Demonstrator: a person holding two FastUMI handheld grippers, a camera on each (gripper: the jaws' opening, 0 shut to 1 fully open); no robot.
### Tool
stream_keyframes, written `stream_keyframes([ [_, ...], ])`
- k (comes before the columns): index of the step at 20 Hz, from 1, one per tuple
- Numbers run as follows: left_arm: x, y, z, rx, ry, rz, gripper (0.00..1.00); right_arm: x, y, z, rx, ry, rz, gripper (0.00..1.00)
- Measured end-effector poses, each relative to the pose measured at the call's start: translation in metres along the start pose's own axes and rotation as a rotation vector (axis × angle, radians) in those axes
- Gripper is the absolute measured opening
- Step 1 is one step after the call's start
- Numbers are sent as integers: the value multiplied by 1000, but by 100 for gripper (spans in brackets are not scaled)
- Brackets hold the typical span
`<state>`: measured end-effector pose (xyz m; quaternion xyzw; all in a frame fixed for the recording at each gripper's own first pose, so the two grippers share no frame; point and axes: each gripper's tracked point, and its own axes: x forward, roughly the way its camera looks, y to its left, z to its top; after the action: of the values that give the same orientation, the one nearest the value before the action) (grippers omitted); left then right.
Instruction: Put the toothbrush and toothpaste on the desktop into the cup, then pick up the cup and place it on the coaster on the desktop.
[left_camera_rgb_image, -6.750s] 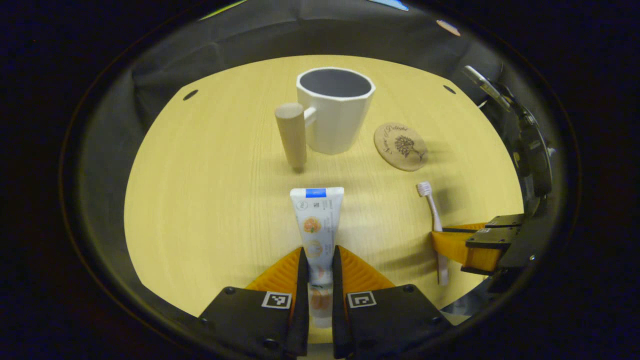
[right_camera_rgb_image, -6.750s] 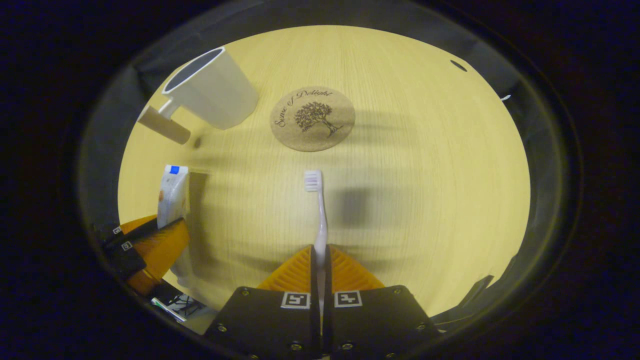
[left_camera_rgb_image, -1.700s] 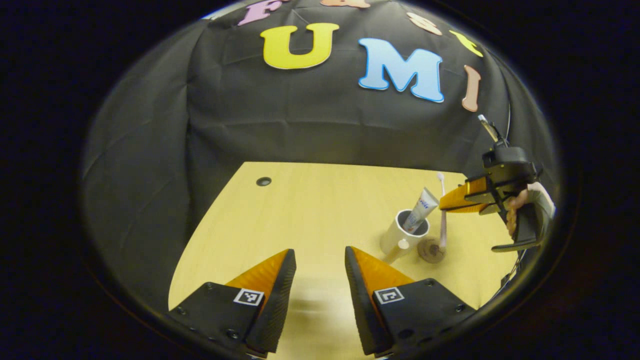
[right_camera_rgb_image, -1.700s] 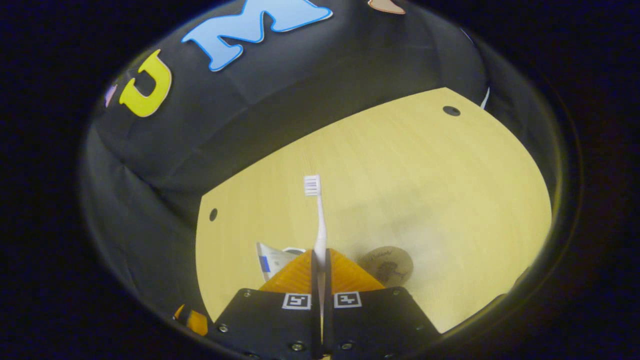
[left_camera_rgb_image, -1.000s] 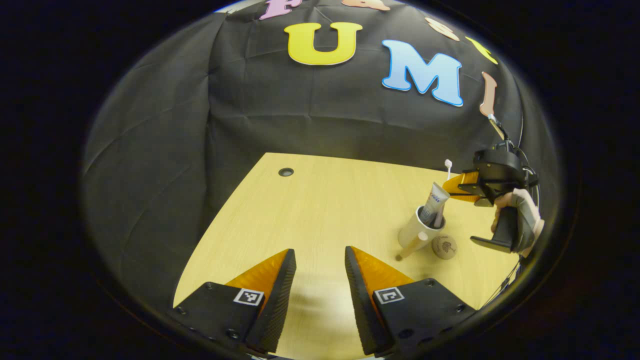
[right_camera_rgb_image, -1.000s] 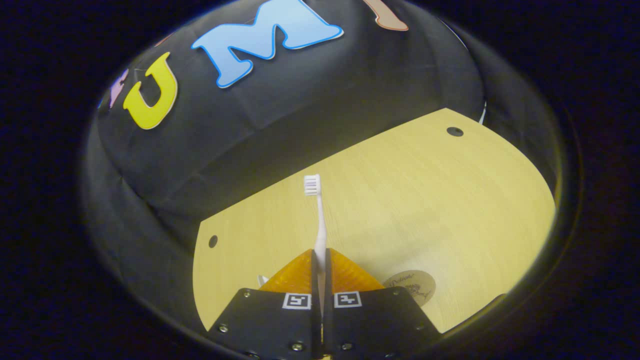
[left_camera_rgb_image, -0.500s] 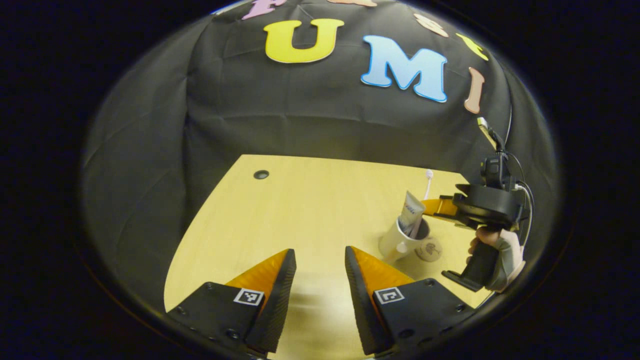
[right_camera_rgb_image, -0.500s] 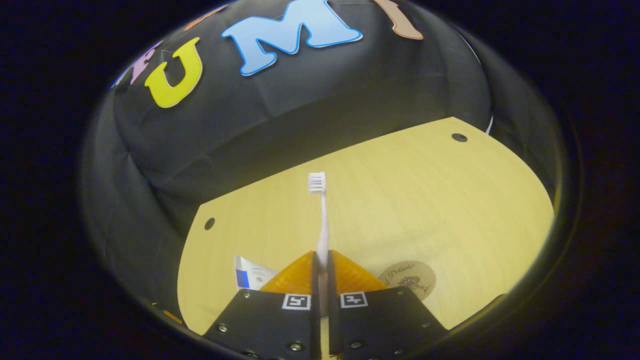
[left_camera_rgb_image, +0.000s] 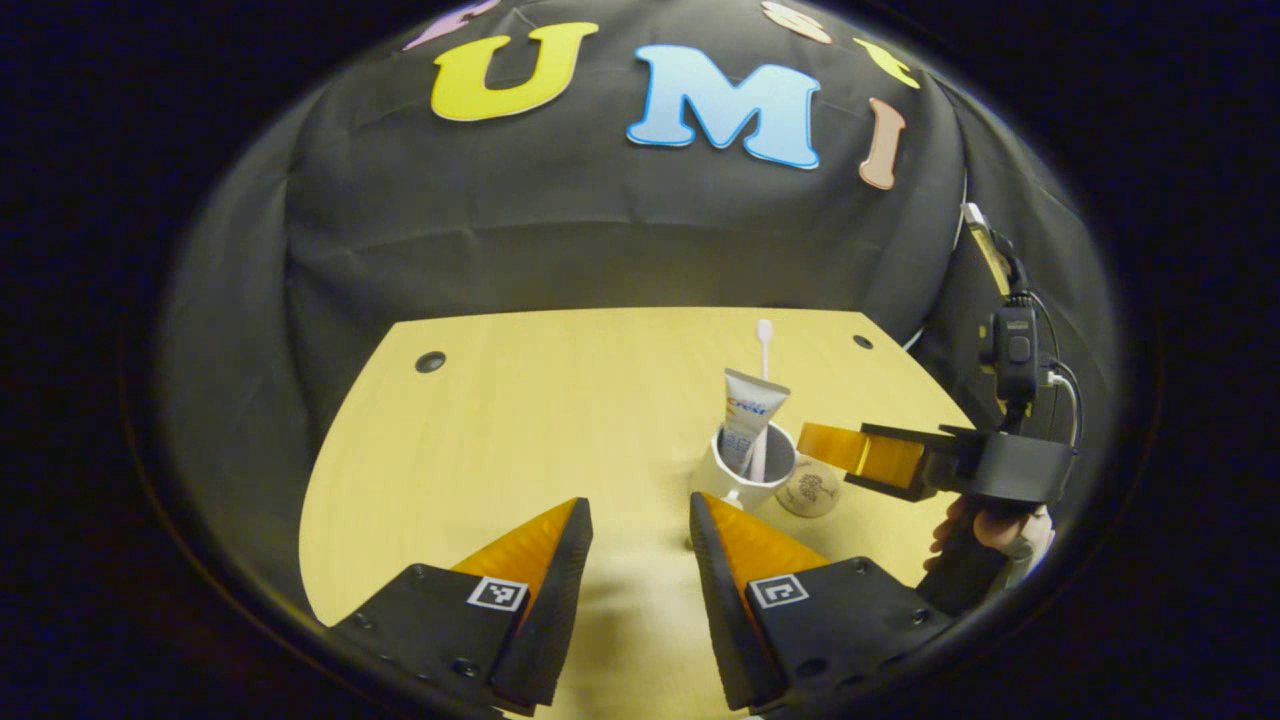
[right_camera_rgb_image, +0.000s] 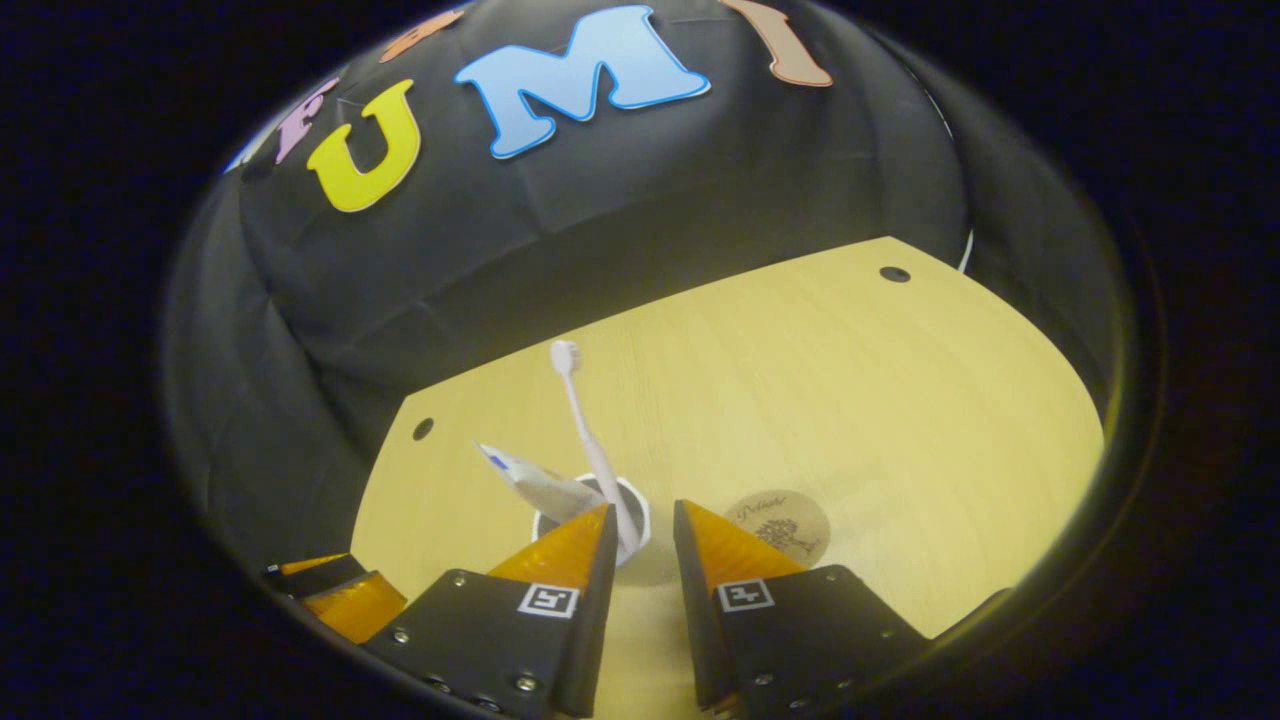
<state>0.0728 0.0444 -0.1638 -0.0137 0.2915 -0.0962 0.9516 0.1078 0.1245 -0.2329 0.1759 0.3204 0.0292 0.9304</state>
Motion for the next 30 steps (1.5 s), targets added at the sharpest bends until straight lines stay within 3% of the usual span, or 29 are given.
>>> stream_keyframes([
  [6,25,-35,-9,88,74,-123,66,-26,-62,-1,70,-12,-94,36],
  [14,58,-61,-25,224,244,-224,67,-53,-131,-6,195,-35,-215,36],
  [23,95,-55,-58,349,469,-225,66,-60,-169,-16,287,-31,-277,36],
  [30,110,-40,-70,397,566,-201,67,-59,-193,-18,322,-15,-303,36],
])
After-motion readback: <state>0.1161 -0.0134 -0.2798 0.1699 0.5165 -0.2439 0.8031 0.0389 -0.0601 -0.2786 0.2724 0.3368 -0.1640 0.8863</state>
